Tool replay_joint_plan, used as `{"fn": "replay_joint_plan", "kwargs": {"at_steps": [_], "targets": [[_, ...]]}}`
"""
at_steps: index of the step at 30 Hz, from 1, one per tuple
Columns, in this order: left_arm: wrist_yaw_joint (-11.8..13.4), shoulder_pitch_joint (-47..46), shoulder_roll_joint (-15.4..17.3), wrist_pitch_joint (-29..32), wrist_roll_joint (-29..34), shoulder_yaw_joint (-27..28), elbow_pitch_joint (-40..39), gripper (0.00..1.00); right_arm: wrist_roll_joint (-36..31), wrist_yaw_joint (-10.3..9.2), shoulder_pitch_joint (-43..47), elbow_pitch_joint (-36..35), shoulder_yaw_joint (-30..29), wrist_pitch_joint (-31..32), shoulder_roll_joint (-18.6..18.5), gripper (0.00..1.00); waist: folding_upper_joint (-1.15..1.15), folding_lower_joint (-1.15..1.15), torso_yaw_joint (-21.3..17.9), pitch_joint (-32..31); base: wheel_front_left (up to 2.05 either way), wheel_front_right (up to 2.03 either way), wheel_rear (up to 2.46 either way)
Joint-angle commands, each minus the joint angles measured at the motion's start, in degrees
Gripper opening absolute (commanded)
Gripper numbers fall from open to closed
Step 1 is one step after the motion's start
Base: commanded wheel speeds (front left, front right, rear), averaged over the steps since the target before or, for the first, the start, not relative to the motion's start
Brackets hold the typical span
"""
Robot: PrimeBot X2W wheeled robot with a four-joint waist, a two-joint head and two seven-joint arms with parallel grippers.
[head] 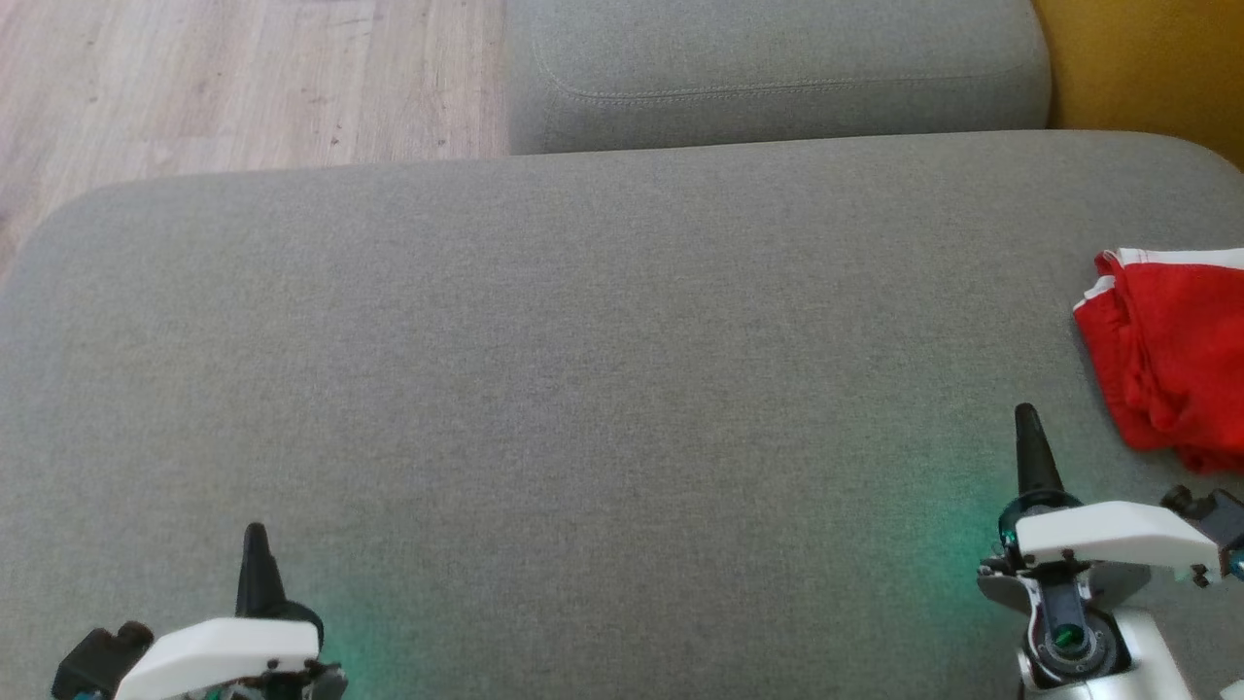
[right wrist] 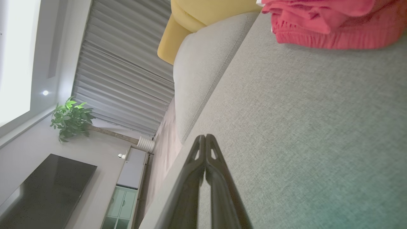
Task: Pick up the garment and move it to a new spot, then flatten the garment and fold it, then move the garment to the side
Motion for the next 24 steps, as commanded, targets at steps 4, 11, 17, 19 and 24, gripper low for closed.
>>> {"fn": "replay_joint_plan", "kwargs": {"at_steps": [4,11,17,19,24], "targets": [[-0.8,-2.88,0.4,0.88,-3.12,1.91,-2.42,0.0,3.12,-0.05,-0.82,-3.01,-0.1,0.78,-0.16,0.0,0.0,0.0,0.04,-0.07,0.0,0.0,0.0],[-1.23,-3.28,0.42,2.07,-7.68,2.36,-3.13,0.0,7.46,-0.06,-0.48,-4.23,-1.04,1.94,-0.15,0.0,0.0,0.0,0.11,-0.22,0.0,0.0,0.0],[-1.59,-3.61,0.45,3.08,-11.56,2.73,-3.73,0.0,11.17,-0.06,-0.19,-5.26,-1.84,2.93,-0.14,0.0,0.0,0.0,0.17,-0.34,0.0,0.0,0.0],[-1.71,-3.72,0.45,3.41,-12.86,2.86,-3.93,0.0,12.41,-0.07,-0.1,-5.61,-2.11,3.27,-0.14,0.0,0.0,0.0,0.19,-0.38,0.0,0.0,0.0],[-2.02,-4.0,0.47,4.26,-16.11,3.18,-4.44,0.0,15.51,-0.07,0.15,-6.48,-2.77,4.1,-0.14,0.0,0.0,0.0,0.24,-0.48,0.0,0.0,0.0]]}}
